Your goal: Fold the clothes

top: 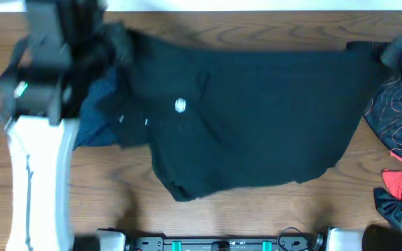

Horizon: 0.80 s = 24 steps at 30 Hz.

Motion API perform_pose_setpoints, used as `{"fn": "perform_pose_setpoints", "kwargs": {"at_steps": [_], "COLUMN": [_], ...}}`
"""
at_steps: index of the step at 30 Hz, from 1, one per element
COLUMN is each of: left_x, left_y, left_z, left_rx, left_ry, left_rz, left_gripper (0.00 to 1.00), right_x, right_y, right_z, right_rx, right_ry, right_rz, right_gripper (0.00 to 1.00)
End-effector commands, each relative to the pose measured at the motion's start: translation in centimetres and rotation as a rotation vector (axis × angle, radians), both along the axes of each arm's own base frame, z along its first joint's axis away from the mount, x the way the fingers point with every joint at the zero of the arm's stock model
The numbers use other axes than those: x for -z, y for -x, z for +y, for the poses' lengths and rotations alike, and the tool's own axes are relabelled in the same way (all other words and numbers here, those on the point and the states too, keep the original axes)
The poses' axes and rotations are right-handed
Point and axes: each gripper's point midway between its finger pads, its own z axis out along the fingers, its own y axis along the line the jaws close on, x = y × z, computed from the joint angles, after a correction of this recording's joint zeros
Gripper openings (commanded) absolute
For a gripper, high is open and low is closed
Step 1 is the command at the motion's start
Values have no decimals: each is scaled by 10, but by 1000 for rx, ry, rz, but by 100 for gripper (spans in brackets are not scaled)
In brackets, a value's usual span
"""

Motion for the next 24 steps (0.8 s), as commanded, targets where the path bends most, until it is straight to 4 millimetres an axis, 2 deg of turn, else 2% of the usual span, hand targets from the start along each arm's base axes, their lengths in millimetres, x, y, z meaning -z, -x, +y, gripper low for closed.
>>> {"fn": "perform_pose_setpoints", "kwargs": {"at_steps": [1,3,6,8,10,13,15,17,21,22,24], "left_x": [12,8,-17,-42,-62,-75,-60,-29,47,77,111], "left_y": [-51,-79,-95,-94,-89,-72,-55,-32,20,45,73], "left_z": [-2,-5,-12,-15,-14,-11,-9,-7,-6,-7,-10], "left_rx": [1,1,29,44,45,50,51,54,67,78,97], "left_ry": [-15,-4,26,39,38,21,12,-1,-36,-53,-76], "left_rz": [-65,-143,-267,-336,-373,-360,-270,-111,260,415,588], "left_gripper": [6,6,6,6,6,6,6,6,6,6,6], "right_x": [6,-3,-38,-63,-78,-79,-62,-38,19,40,65], "right_y": [-35,-52,-63,-60,-53,-40,-29,-14,30,49,72], "right_z": [-2,-5,-7,-12,-13,-15,-13,-9,1,5,10], "right_rx": [-9,16,20,27,19,13,-9,-25,-49,-62,-67], "right_ry": [0,-19,-3,29,60,102,107,93,37,15,-15], "right_rz": [-51,-124,-240,-286,-290,-234,-143,-23,257,369,498], "right_gripper": [1,1,1,1,1,1,1,1,1,1,1]}}
